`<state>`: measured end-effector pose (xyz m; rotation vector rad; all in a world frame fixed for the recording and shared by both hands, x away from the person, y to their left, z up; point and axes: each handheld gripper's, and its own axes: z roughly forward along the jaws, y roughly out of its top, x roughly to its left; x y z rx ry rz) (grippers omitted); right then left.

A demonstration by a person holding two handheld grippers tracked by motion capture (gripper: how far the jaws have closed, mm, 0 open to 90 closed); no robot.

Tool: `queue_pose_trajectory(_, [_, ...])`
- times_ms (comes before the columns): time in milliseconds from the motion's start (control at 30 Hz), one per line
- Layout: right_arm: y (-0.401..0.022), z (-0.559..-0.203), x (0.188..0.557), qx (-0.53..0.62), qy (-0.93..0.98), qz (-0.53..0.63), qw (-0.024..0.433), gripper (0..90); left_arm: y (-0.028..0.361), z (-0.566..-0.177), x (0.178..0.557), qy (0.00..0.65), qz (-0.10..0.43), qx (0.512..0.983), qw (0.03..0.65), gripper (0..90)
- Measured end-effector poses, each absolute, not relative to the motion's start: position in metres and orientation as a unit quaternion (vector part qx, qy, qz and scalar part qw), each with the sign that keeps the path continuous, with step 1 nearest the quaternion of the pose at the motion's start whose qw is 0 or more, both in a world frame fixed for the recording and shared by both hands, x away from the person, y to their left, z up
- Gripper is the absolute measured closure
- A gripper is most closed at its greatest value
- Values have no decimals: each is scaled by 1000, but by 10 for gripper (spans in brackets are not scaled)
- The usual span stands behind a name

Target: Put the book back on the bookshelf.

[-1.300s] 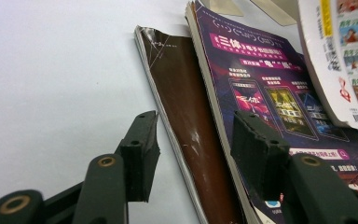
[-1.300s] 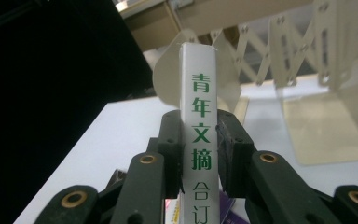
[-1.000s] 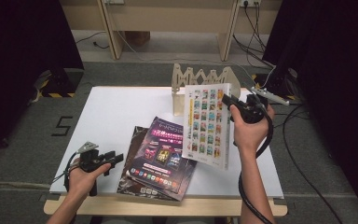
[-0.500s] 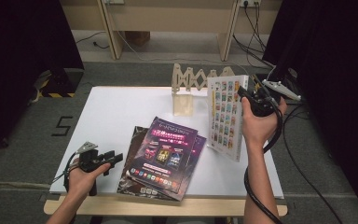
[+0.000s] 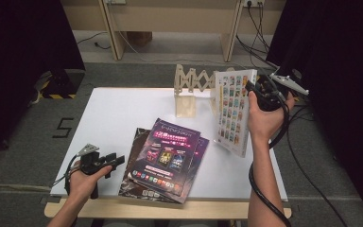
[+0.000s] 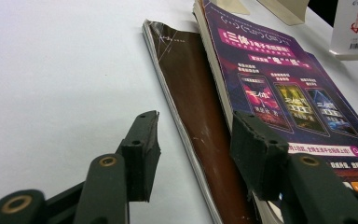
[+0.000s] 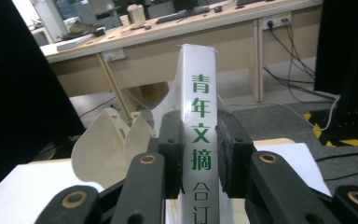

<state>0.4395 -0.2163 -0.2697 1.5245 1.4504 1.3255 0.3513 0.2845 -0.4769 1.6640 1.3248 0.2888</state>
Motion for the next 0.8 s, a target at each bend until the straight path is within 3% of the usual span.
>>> queue_pose_trajectory(200, [-216,-259,445,584,543,496,344,743,284,-477,351,543,117,681,477,507])
queue_pose_trajectory(800, [-206,-244,478,587,541,499,338,743,288,-477,350,546,115,677,480,507])
